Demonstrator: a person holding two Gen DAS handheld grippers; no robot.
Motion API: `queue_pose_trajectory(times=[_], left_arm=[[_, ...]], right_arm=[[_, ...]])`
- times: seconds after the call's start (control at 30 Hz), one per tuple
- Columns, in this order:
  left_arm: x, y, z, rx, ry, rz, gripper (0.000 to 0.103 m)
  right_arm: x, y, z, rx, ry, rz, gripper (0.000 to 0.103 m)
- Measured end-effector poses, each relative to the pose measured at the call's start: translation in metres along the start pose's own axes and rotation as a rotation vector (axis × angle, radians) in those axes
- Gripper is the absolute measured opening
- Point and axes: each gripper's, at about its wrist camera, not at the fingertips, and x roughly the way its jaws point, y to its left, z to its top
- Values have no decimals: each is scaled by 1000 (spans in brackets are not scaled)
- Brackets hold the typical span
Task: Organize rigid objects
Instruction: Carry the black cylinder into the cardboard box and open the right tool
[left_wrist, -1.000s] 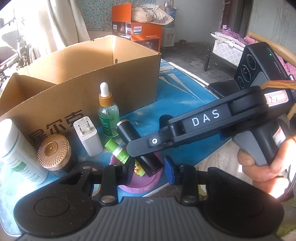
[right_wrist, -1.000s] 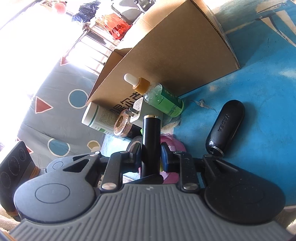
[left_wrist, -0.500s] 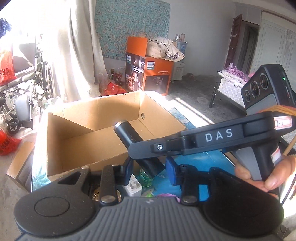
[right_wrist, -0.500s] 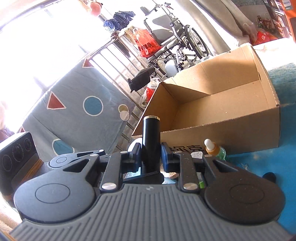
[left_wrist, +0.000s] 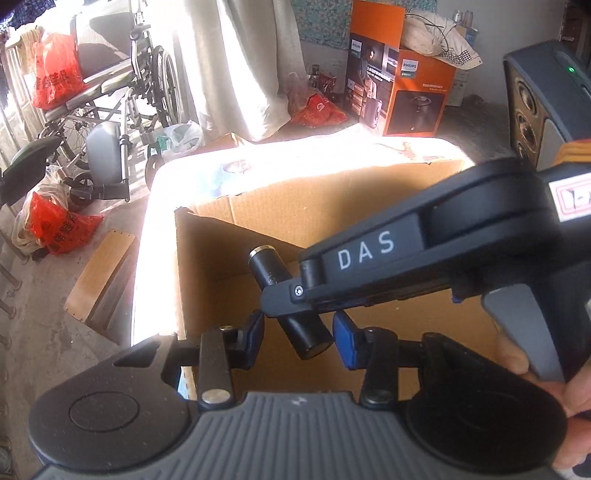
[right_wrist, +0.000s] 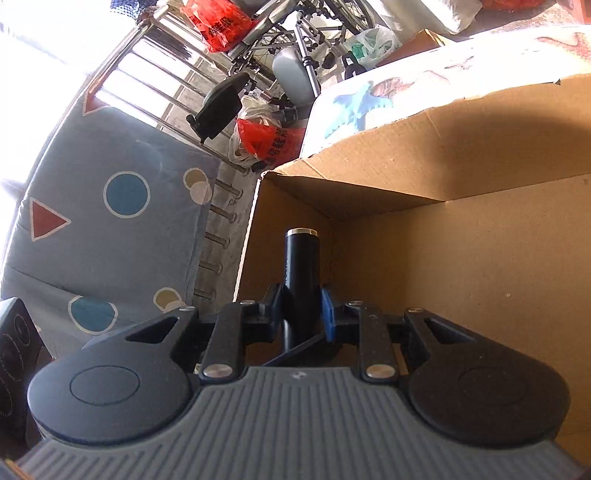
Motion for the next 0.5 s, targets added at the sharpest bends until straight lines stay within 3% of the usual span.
queue_pose_trajectory(times=[0.13,0.23,0.5], left_arm=[[13,5,2,-12,30,8,42],[17,6,3,-6,28,45,35],[13,22,4,-73,26,31,37]], right_arm=[[38,-10,13,42,23,-60,21],[59,-17,17,65,33,-89,21],[87,-14,29,76,42,-102,23]])
